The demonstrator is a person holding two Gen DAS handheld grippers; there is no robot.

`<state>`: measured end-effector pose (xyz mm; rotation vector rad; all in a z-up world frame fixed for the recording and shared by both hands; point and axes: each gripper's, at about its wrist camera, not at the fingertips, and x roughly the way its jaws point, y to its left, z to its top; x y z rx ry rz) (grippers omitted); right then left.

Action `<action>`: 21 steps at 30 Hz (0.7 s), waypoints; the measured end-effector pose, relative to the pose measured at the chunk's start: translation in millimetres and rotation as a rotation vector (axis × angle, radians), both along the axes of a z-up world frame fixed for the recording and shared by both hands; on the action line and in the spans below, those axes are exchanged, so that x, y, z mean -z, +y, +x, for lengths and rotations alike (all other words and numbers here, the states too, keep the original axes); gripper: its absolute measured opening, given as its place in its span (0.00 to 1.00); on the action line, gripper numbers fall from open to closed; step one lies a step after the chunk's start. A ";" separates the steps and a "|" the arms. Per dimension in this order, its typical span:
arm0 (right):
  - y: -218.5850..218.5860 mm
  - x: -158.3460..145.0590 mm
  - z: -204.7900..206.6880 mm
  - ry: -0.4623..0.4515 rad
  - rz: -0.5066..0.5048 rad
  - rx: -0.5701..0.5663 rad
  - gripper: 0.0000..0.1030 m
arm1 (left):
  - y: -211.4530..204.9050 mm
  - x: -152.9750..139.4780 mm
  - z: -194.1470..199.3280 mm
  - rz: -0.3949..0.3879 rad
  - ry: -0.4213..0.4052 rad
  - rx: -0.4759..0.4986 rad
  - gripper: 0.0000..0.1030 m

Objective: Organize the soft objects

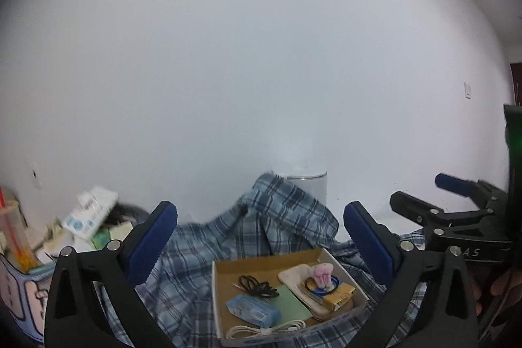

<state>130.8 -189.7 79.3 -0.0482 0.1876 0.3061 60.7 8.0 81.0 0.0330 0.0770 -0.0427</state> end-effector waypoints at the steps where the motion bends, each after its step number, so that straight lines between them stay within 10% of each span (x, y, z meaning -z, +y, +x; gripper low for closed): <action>1: -0.5 -1.8 -6.0 -0.016 -0.003 0.002 1.00 | -1.2 -0.9 -4.5 0.005 -0.005 0.001 1.00; 21: -32.7 44.0 -62.9 -0.095 0.045 -0.006 1.00 | -3.5 51.3 -40.8 0.012 0.049 0.041 1.00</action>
